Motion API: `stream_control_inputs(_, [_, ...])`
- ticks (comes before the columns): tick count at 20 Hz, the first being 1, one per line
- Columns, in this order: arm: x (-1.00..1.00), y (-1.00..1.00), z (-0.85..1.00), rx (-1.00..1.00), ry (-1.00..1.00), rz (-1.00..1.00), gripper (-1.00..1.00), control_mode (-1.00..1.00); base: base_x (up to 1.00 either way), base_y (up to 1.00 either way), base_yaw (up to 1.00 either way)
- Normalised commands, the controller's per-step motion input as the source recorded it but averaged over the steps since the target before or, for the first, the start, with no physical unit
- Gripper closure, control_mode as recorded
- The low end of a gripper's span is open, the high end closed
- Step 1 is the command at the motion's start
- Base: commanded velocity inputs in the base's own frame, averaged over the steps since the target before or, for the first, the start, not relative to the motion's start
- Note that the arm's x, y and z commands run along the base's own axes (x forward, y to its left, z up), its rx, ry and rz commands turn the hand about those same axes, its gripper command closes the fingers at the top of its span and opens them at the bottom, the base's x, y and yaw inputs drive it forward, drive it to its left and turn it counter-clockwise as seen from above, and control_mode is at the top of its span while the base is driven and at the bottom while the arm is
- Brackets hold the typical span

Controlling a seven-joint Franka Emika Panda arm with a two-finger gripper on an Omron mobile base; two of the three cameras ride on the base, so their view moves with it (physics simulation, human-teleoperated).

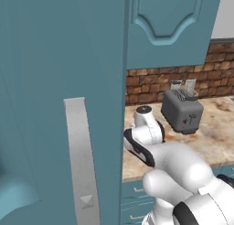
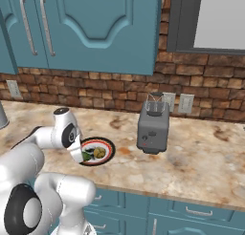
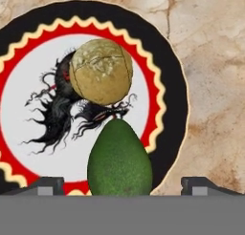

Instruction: Pick the avocado and bread from the counter and place them on the plate. Then pick the jam from the cabinet and place it next to the plate. Lastly close the cabinet door.

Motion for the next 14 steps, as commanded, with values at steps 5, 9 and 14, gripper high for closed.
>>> stream_control_inputs(5, [-0.02, -0.03, 0.23, 0.01, 0.03, -0.06, -1.0, -1.0, 0.0, 0.0, 0.0])
stream_control_inputs(9, [-0.06, -0.01, 0.48, 0.0, 0.0, -0.06, -1.0, -1.0, 0.0, 0.0, 0.0])
stream_control_inputs(14, [-0.34, 0.0, 0.44, 0.0, 0.03, -0.03, -1.0, -1.0, 0.0, 0.0, 0.0])
